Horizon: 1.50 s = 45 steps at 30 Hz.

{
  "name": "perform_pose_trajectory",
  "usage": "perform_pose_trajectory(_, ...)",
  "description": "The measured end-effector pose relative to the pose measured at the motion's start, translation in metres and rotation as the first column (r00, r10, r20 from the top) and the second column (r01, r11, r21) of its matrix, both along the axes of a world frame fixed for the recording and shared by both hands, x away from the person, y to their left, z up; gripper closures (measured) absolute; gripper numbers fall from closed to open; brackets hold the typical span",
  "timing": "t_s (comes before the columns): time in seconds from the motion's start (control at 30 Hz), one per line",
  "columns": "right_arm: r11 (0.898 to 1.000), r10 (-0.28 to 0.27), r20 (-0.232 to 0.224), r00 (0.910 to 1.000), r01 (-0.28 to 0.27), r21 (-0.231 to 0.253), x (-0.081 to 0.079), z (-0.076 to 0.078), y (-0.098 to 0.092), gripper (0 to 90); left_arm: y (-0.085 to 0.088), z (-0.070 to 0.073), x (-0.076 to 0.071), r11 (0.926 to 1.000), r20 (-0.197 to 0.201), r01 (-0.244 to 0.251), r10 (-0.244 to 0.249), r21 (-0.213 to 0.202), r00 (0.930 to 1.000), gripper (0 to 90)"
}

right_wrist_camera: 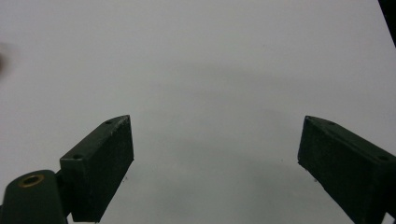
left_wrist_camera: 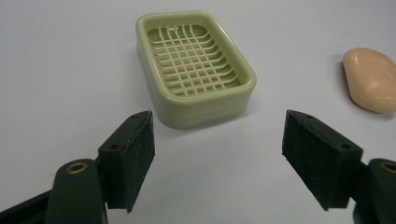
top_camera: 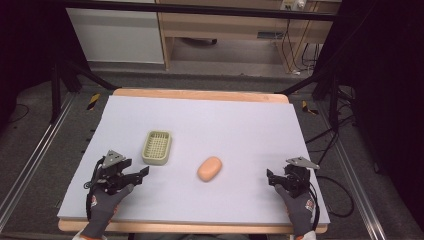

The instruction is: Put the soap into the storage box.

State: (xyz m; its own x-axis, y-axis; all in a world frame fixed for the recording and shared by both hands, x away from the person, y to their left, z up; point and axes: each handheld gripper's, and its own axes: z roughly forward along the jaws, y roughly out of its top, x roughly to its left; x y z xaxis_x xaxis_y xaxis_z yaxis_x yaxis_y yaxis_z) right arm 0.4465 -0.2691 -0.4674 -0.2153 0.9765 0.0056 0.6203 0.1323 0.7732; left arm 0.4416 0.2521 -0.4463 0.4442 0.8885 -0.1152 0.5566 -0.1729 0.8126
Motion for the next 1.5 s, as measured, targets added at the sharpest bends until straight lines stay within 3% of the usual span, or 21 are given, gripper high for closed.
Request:
perform_pose_trajectory(0.77, 1.0, 0.013, 0.001, 0.9999, -0.013, 0.003, -0.001, 0.0, 0.002, 10.3, -0.032, 0.009, 0.002, 0.9975, 0.011, 0.068, -0.069, 0.017, 0.9976, 25.8)
perform_pose_trajectory(1.5, 1.0, 0.006, 0.006, 1.0, -0.006, 0.004, -0.001, 0.001, 0.002, 9.6, -0.072, 0.026, 0.012, 0.9868, 0.029, 0.159, -0.16, 0.03, 0.9866, 25.5)
